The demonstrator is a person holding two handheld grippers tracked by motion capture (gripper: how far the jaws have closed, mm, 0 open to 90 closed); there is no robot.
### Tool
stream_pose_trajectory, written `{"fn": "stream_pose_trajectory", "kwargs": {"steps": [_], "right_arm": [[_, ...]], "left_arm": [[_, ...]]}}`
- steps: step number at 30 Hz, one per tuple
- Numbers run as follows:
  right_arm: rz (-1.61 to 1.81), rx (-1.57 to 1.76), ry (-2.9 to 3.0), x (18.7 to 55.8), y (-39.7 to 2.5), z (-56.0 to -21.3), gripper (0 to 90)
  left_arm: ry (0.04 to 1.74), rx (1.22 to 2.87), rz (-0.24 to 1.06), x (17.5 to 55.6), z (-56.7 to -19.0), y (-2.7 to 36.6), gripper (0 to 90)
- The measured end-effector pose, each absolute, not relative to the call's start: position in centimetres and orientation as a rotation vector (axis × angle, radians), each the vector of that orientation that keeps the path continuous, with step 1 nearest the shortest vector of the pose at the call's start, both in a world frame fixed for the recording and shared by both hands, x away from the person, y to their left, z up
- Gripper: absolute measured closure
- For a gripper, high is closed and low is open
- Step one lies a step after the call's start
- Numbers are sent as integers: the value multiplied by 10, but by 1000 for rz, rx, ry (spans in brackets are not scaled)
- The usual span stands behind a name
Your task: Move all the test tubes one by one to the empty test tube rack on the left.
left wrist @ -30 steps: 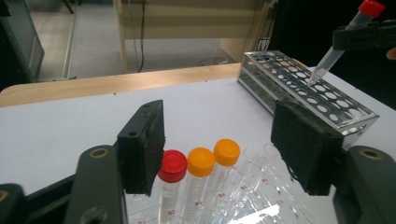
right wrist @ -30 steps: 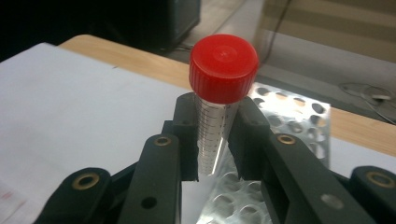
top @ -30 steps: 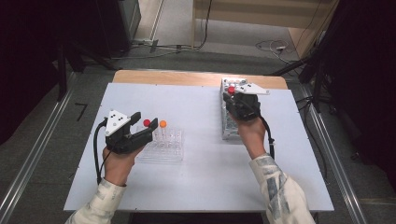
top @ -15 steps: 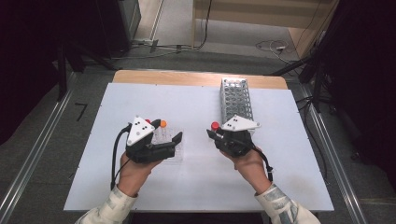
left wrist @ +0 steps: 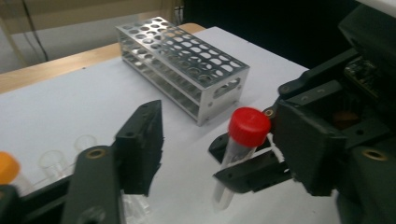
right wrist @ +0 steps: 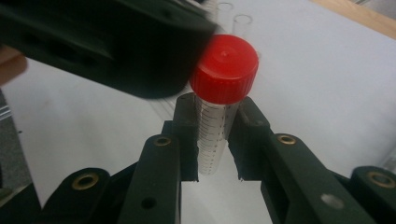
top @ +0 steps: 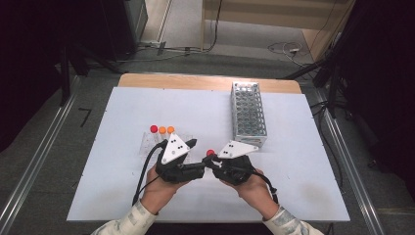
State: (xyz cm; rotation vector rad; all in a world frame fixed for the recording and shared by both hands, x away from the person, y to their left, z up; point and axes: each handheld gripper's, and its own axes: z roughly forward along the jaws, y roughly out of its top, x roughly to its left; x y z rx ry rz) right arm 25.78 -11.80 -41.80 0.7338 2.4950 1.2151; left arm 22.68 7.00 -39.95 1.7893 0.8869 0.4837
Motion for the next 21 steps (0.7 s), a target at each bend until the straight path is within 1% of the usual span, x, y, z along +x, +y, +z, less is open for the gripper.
{"fn": "stream_pose_trajectory", "kwargs": {"steps": [5, 6, 9, 11, 16, 21], "right_arm": [[1226, 726, 2505, 254, -113, -419, 715], [1228, 728, 2506, 253, -112, -419, 715], [1236, 723, 2502, 254, -111, -419, 715], [1247, 730, 2497, 254, -111, -418, 715], [1253, 736, 2484, 254, -112, -417, 715], [1263, 732, 2484, 253, -113, -416, 699]], "left_arm": [[849, 1800, 477, 225, -400, 68, 527], [846, 1800, 475, 225, -400, 68, 549], [836, 1807, 464, 225, -401, 67, 596], [834, 1814, 464, 225, -402, 66, 610], [826, 1822, 462, 224, -404, 65, 689], [828, 1819, 465, 224, -402, 66, 700]]}}
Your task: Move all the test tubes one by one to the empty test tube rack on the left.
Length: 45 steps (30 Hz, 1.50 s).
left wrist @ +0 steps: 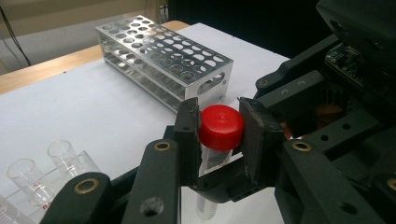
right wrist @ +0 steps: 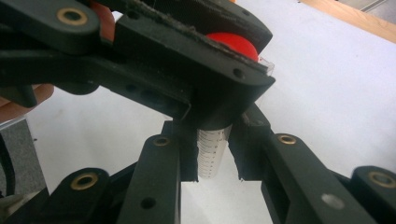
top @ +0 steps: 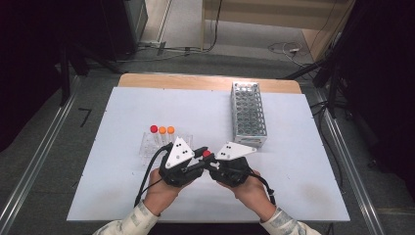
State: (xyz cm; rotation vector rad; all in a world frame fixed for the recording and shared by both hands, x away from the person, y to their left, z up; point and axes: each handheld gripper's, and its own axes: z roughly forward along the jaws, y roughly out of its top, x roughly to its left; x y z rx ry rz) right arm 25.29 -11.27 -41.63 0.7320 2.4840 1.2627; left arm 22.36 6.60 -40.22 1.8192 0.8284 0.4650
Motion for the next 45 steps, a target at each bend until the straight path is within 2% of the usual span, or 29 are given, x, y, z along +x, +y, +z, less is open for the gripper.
{"fn": "stream_pose_trajectory", "kwargs": {"steps": [3, 7, 10, 18, 45], "right_arm": [[1293, 708, 2482, 251, -114, -414, 571], [1305, 708, 2490, 249, -119, -410, 357], [1307, 718, 2481, 249, -124, -410, 254], [1282, 765, 2450, 253, -139, -418, 209], [1219, 897, 2400, 259, -173, -428, 213]], "left_arm": [[834, 1805, 461, 222, -399, 70, 700], [853, 1786, 467, 220, -393, 79, 700], [863, 1781, 474, 219, -389, 86, 700], [902, 1729, 493, 214, -371, 115, 699], [1122, 1622, 663, 225, -363, 183, 699]]}}
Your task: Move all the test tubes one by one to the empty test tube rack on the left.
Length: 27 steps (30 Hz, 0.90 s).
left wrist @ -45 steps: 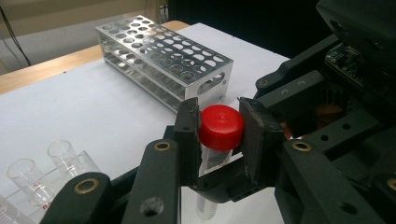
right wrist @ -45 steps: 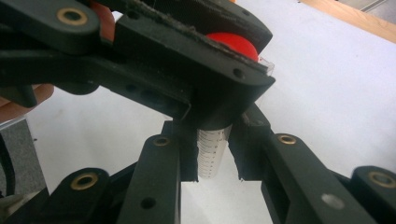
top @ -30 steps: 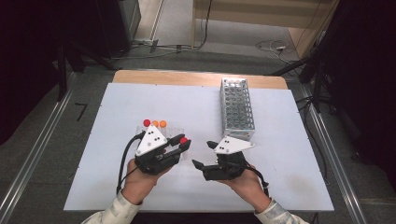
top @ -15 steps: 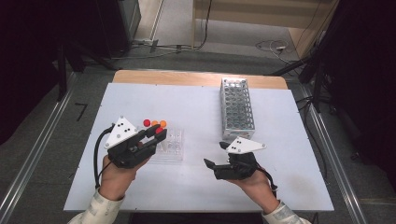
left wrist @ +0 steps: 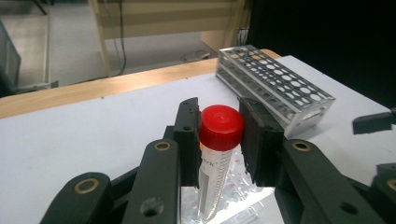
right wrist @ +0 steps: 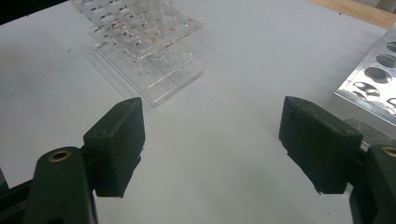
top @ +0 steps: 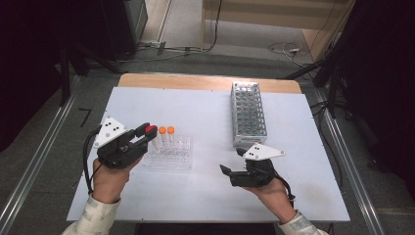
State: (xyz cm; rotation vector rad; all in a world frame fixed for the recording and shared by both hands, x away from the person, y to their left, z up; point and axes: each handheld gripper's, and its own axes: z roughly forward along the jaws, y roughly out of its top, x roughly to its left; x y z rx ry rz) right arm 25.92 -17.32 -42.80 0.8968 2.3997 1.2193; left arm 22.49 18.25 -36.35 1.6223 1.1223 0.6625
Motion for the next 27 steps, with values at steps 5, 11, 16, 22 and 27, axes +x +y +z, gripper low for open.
{"fn": "stream_pose_trajectory", "kwargs": {"steps": [5, 11, 16, 22, 27], "right_arm": [[1218, 898, 2400, 260, -173, -429, 213], [1217, 906, 2396, 260, -173, -429, 215], [1214, 915, 2395, 261, -173, -430, 215], [1217, 922, 2392, 261, -174, -430, 215], [1218, 917, 2391, 261, -175, -430, 215]], "left_arm": [[1151, 1604, 704, 229, -364, 190, 700], [1174, 1588, 764, 237, -363, 193, 700], [1191, 1584, 807, 246, -365, 194, 700], [1219, 1572, 819, 259, -374, 196, 700], [1247, 1557, 819, 267, -383, 200, 699]]}}
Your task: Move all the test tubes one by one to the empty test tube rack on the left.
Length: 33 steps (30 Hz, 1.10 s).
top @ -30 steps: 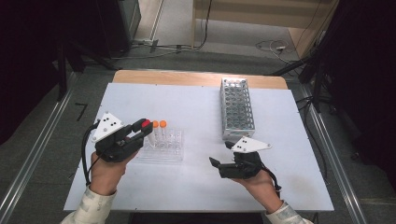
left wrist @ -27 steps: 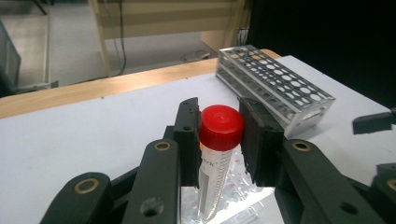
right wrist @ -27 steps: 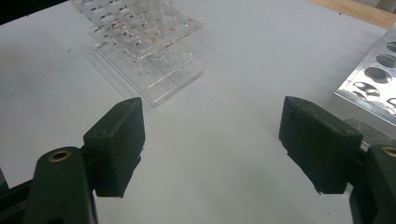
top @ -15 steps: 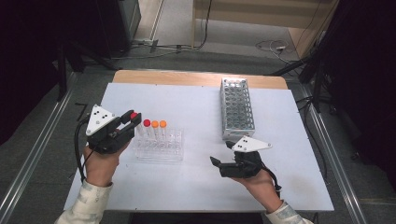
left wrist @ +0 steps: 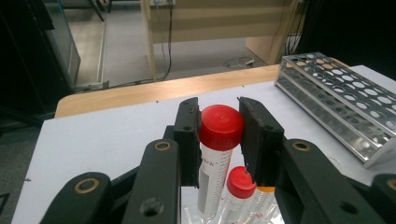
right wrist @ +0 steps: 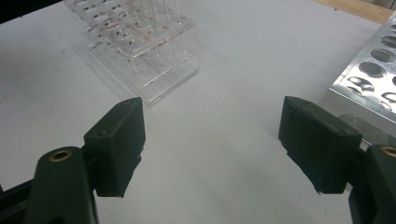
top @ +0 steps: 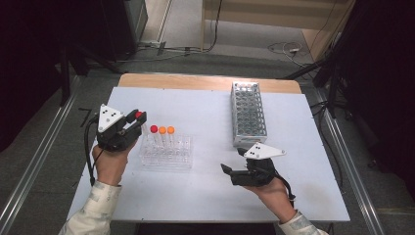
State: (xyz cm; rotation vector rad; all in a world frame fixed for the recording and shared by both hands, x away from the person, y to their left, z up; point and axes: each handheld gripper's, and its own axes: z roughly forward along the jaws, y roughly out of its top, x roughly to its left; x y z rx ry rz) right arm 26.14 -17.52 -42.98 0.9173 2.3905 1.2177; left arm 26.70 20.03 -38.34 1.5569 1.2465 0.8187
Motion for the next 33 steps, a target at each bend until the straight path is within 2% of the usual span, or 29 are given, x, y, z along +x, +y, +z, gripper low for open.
{"fn": "stream_pose_trajectory", "kwargs": {"steps": [19, 21, 23, 33], "right_arm": [[1218, 917, 2392, 261, -176, -429, 215], [1217, 916, 2393, 261, -176, -430, 215], [1217, 917, 2393, 261, -175, -430, 215], [1215, 918, 2391, 261, -176, -430, 215]], "left_arm": [[1270, 1580, 802, 273, -412, 195, 695], [1270, 1578, 799, 273, -412, 195, 687], [1269, 1575, 787, 273, -413, 195, 639], [1270, 1571, 772, 272, -412, 195, 629]]}}
